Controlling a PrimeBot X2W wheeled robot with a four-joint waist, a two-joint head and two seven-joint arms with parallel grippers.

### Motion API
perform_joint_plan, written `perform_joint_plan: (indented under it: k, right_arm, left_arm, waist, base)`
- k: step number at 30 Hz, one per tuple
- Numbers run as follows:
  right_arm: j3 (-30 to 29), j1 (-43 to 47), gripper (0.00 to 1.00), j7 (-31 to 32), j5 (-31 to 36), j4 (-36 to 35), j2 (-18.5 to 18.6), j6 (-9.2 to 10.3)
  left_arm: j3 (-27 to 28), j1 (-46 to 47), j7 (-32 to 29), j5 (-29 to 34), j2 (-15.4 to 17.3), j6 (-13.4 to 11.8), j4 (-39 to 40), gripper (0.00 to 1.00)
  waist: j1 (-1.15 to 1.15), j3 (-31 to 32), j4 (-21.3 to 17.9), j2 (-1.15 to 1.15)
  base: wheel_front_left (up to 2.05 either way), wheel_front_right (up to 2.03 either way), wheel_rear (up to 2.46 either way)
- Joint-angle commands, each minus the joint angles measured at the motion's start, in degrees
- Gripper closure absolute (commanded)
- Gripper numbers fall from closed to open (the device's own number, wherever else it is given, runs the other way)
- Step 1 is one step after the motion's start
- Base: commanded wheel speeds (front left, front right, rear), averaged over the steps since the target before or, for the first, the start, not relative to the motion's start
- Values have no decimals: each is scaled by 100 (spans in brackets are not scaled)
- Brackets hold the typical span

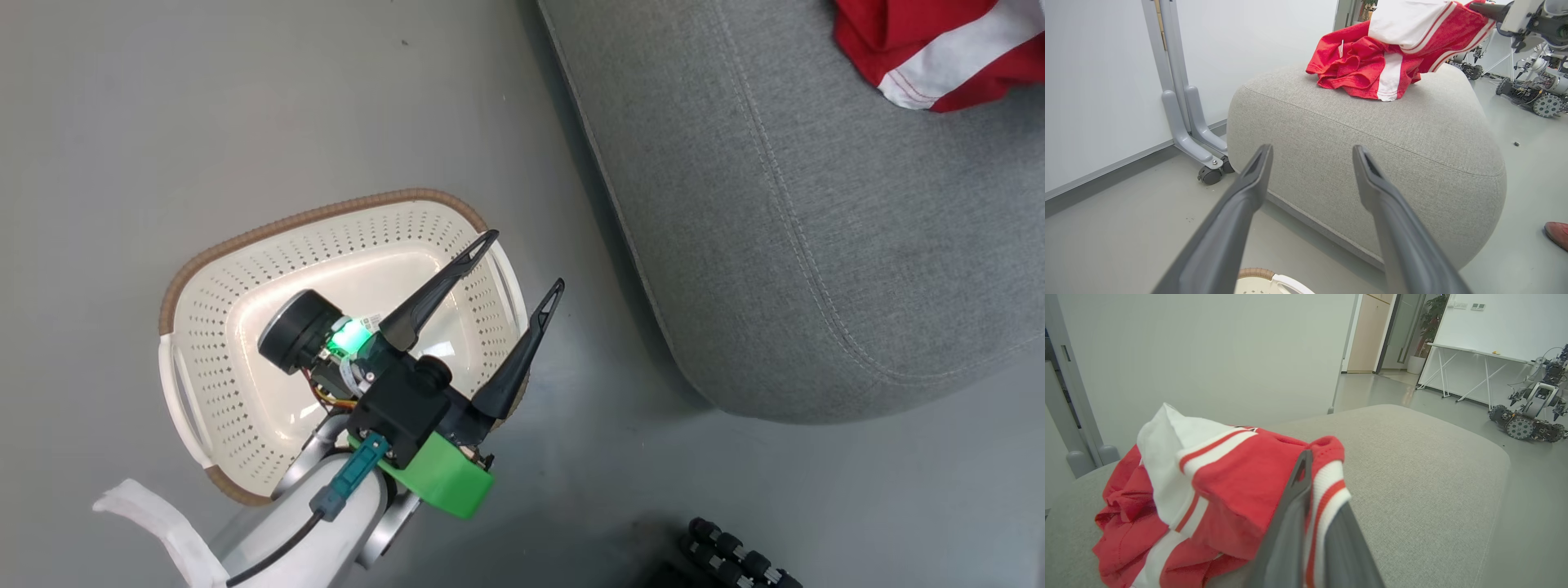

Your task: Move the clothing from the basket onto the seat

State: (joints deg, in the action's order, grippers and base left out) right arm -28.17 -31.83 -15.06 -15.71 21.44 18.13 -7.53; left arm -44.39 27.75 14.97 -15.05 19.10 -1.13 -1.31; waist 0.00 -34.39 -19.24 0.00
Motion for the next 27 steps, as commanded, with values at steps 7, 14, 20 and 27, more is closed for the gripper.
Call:
perform_joint_plan:
  k: [7, 14, 20, 27]
  right_arm:
    - [-436, 716, 0, -17, 561, -466, -653, 8]
    - [-91, 1582, 0, -16, 900, -664, -1187, 8]
    - [1028, 2043, 0, -16, 884, -755, -1323, 7]
    - [2334, 2489, 0, -17, 740, -950, -1302, 8]
  left_arm:
    - [374, -526, 23, 19, -283, -67, 47, 0]
    - [910, -1070, 18, 105, -714, -30, 23, 0]
    - [1400, -1582, 18, 204, -1052, 14, -64, 0]
    - [2204, -2184, 18, 181, -1379, -14, -126, 0]
  waist:
    - [0, 831, 104, 0]
    - [0, 1466, 386, 0]
    - [0, 2007, 656, 0]
    - [0, 2609, 1159, 0]
  base:
    - [0, 0, 0]
    - [0, 0, 0]
    - [0, 0, 0]
    - [0, 0, 0]
